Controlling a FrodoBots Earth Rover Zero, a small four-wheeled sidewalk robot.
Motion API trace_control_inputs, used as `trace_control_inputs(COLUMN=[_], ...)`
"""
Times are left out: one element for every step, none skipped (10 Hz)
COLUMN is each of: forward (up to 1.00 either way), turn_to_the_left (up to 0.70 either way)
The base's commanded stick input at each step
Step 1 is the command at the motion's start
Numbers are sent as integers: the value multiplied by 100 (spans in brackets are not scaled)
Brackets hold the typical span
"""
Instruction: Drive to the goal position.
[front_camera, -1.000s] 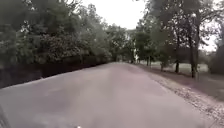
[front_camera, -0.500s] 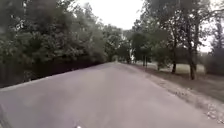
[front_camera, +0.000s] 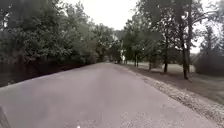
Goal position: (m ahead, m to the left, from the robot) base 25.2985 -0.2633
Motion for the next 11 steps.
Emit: trace_control_inputs(forward=[100, 100, 100, 100, 100, 100, 100, 100, 100, 100, 100], turn_to_the_left=[1, 1, 1, 1, 1, 1, 1, 1, 1, 1, 1])
